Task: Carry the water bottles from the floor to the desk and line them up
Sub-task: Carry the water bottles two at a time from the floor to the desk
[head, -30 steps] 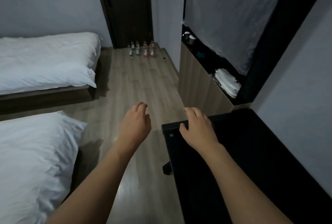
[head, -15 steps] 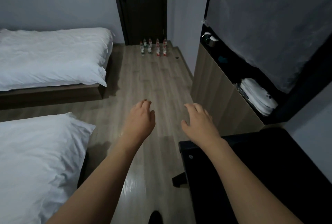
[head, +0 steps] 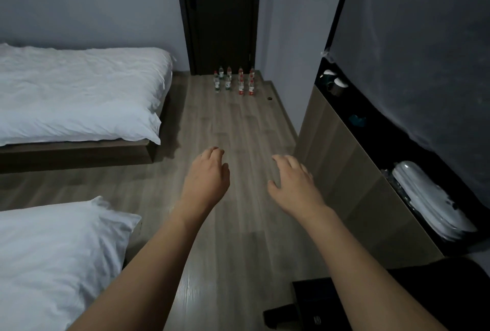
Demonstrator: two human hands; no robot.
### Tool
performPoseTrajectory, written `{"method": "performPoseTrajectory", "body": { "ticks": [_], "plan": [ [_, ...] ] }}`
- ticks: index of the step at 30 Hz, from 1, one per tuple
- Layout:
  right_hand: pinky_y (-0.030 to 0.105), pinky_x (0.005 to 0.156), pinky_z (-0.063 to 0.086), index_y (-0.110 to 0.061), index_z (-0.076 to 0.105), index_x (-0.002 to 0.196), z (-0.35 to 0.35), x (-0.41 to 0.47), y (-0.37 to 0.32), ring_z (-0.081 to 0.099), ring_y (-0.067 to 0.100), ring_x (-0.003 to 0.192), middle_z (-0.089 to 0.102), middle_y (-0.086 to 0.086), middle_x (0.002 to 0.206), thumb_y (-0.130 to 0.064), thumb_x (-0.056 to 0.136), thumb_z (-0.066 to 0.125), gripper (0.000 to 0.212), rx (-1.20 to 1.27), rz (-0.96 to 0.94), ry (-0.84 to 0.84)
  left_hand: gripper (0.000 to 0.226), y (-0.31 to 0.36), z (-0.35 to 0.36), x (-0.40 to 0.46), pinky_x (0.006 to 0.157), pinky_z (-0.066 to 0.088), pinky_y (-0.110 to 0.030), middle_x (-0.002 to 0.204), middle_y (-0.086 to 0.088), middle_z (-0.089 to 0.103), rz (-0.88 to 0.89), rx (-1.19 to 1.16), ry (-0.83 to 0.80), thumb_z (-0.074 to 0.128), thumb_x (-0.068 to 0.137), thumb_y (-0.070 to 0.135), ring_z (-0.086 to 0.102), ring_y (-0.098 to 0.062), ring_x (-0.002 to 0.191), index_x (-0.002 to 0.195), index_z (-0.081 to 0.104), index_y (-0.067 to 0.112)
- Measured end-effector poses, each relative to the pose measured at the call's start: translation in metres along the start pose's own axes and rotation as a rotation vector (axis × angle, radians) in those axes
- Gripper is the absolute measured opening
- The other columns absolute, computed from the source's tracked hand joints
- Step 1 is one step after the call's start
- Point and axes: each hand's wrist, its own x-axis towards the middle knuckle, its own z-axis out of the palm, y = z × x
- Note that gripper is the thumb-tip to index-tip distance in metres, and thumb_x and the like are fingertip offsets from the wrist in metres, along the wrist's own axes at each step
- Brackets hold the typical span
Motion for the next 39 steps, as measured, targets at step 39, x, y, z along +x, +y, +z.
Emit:
{"method": "performPoseTrajectory", "body": {
  "ticks": [39],
  "plan": [
    [0.038, 0.106, 0.035, -0.016, 0.041, 0.14, 0.075, 0.54, -0.068, 0.043, 0.031, 0.127, 0.045, 0.011, 0.138, -0.033, 0.091, 0.051, 0.054, -0.13, 0.032, -0.202, 0.041, -0.223, 0.05, 0.494, 0.102, 0.043, -0.039, 0.142, -0.008, 0.048, 0.013, 0.277, -0.14, 0.045, 0.098, 0.033, 0.051, -0.029, 0.121, 0.134, 0.05, 0.013]
  ]
}}
